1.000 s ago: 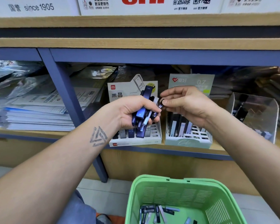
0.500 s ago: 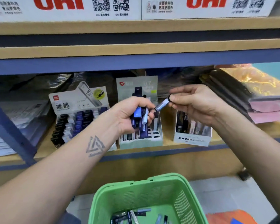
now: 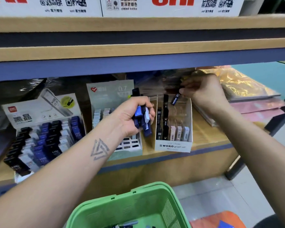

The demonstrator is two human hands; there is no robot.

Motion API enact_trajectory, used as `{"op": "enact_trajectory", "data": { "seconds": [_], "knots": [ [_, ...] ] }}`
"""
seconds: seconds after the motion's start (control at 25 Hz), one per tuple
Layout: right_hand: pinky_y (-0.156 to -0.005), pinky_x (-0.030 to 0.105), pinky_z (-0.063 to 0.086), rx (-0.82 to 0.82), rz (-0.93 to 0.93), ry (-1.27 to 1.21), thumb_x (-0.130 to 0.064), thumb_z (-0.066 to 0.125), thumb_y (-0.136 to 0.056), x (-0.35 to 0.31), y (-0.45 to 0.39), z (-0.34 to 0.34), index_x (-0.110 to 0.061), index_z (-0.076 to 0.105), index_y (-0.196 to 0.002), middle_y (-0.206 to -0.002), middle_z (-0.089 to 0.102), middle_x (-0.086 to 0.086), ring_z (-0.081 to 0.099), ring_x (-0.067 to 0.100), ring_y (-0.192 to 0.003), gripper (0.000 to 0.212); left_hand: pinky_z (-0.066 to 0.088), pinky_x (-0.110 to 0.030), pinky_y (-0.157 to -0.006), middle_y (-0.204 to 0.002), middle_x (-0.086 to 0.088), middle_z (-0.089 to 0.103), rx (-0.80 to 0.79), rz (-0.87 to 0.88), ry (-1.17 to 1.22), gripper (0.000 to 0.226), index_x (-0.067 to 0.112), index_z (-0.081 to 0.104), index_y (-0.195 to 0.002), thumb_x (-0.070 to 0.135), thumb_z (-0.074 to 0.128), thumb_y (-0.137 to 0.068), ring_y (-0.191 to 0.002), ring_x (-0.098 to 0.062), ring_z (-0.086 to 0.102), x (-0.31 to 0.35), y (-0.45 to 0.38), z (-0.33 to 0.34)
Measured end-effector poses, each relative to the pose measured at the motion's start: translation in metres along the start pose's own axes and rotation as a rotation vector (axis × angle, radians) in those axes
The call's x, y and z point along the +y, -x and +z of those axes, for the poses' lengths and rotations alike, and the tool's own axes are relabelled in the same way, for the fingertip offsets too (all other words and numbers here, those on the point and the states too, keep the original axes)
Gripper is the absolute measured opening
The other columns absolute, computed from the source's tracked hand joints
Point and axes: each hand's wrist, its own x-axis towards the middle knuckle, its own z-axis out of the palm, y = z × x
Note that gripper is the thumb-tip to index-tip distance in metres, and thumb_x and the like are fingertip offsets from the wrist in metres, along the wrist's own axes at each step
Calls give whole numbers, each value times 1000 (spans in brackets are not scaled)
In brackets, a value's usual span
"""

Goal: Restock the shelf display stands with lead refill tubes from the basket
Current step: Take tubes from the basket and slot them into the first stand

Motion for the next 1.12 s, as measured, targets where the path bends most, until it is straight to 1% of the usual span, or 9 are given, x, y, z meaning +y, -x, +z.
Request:
{"op": "enact_trajectory", "data": {
  "seconds": [0.12, 0.28, 0.44, 0.6, 0.8, 0.88, 1.0, 1.04, 1.12],
  "knots": [
    [-89, 33, 58, 4, -39, 22, -6, 79, -83, 4, -5, 6, -16, 76, -98, -97, 75, -3, 70, 11, -92, 19, 43, -19, -46, -66, -11, 49, -9, -5, 11, 23, 11, 47, -67, -2, 47, -86, -49, -16, 50, -2, -5, -4],
    [-86, 22, 52, -25, -103, 189, -7, 76, -87, 12, -9, 24, -14, 76, -104, -102, 73, -2, 65, 6, -90, 19, 44, -19, -46, -67, -11, 51, -23, -7, 4, 24, 10, 48, -64, -2, 49, -86, -50, -16, 51, 2, -5, -6],
    [-91, 30, 53, -43, -152, 299, -6, 75, -87, 26, -13, 42, -14, 77, -105, -105, 74, 3, 67, 15, -97, 19, 45, -20, -46, -67, -11, 51, -39, -12, -6, 23, 9, 49, -65, -2, 49, -86, -51, -16, 52, 4, -4, -7],
    [-92, 22, 48, -45, -214, 384, -5, 70, -91, 35, -13, 54, -12, 75, -112, -114, 74, 4, 64, 10, -101, 24, 46, -19, -46, -68, -12, 52, -35, -19, -15, 21, 8, 49, -68, -2, 50, -86, -50, -16, 53, 4, -3, -9],
    [-93, 38, 57, 7, -244, 472, -8, 67, -93, 35, -12, 57, -15, 73, -118, -114, 74, 6, 69, 21, -104, 27, 46, -19, -46, -68, -12, 52, -29, -12, -67, 24, 8, 49, -65, -2, 49, -87, -50, -15, 53, 3, 1, -10],
    [-88, 33, 58, 20, -200, 301, -14, 67, -94, 21, -11, 55, -16, 75, -111, -106, 75, 1, 70, 16, -97, 19, 46, -19, -46, -68, -12, 53, -28, -1, -106, 25, 8, 50, -63, -2, 49, -86, -51, -16, 53, 2, 2, -12],
    [-70, 27, 55, -312, 142, -361, -18, 70, -94, -14, 4, 56, -10, 75, -104, -90, 76, 4, 68, 17, -80, 13, 45, -20, -45, -68, -12, 54, -21, 10, -160, 20, 8, 50, -69, -3, 49, -86, -51, -16, 54, 2, 4, -13],
    [-67, 26, 53, -407, 204, -451, -14, 71, -93, -18, 8, 58, -7, 75, -102, -88, 76, 7, 66, 19, -78, 13, 45, -19, -44, -68, -11, 55, -19, 9, -174, 17, 7, 51, -72, -2, 49, -86, -50, -15, 54, 2, 5, -13],
    [-66, 23, 55, -459, 266, -515, -1, 72, -88, -19, 15, 61, -2, 74, -102, -87, 75, 12, 65, 20, -77, 14, 45, -19, -43, -71, -12, 57, -20, -1, -189, 12, 5, 55, -79, -2, 49, -86, -51, -15, 54, 1, 7, -13]
  ]
}}
